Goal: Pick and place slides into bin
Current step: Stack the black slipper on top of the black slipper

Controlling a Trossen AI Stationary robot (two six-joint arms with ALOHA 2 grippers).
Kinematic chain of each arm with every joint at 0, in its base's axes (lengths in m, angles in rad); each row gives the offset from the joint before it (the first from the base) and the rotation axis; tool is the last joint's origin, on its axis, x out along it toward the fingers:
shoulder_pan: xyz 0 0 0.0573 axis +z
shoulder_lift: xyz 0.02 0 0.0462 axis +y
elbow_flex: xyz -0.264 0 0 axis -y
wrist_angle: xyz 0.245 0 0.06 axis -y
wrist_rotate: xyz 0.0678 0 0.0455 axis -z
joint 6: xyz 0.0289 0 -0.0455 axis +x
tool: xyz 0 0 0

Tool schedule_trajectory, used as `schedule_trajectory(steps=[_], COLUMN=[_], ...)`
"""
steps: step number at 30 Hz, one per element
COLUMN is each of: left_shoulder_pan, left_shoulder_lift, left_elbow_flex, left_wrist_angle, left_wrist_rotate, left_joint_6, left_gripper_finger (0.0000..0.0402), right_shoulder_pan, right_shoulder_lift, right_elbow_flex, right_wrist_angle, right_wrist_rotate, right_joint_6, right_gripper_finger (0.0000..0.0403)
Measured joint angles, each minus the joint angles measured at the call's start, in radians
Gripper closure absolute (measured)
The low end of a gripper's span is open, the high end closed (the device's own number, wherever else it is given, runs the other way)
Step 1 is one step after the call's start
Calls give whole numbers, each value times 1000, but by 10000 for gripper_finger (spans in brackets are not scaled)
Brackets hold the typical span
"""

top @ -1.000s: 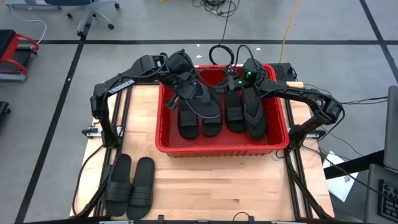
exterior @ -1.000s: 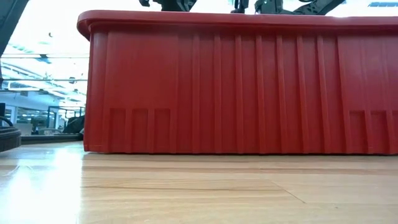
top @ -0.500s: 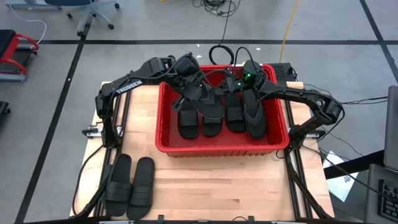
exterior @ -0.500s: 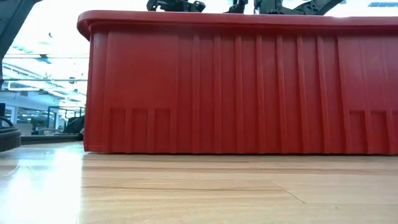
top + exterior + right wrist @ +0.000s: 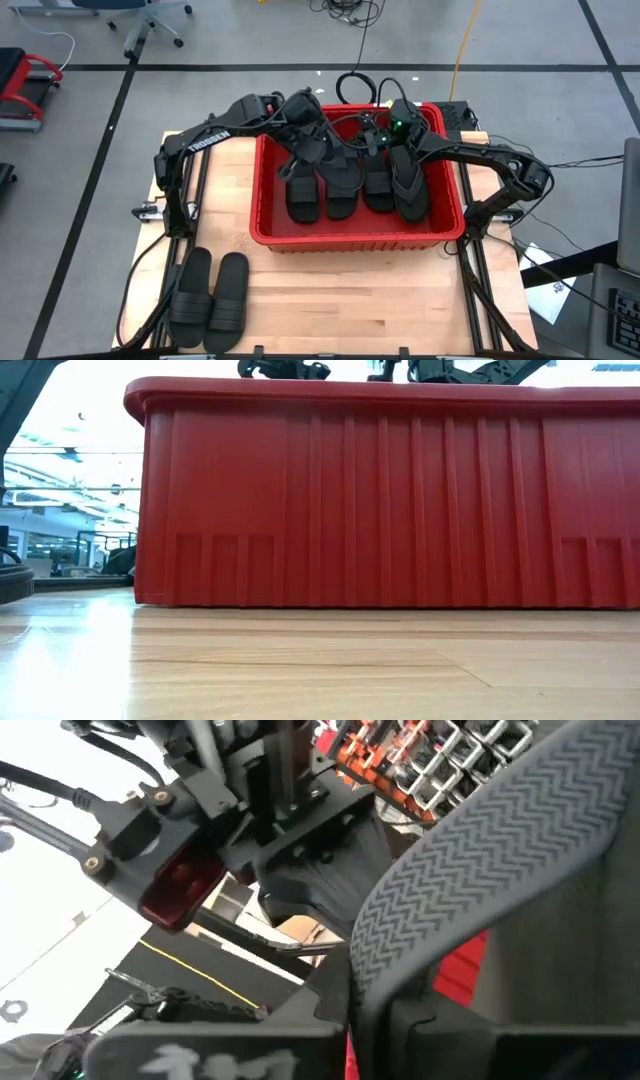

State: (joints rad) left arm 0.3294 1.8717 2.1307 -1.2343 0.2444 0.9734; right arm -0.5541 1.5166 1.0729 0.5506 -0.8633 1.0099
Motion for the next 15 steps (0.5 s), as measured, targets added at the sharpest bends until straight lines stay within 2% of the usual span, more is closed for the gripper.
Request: schedule_trajectory(steps=[6,15], left_shoulder_pan=[4,3], left_shoulder_lift=[-7,-94], left_elbow_flex=[0,0], left_wrist_angle=[32,35], left_wrist_rotate=[-98,-131], left_joint_6=[-102,-148], left_gripper_finger=[372,277], right_shoulder_pan=[-8,-53], right_shoulder_lift=[-5,-6], right_elbow_flex=[0,0], right_wrist_angle=[-5,-43], right_wrist_rotate=[84,109], right_joint_6=[-43,-92], right_gripper_finger=[400,402])
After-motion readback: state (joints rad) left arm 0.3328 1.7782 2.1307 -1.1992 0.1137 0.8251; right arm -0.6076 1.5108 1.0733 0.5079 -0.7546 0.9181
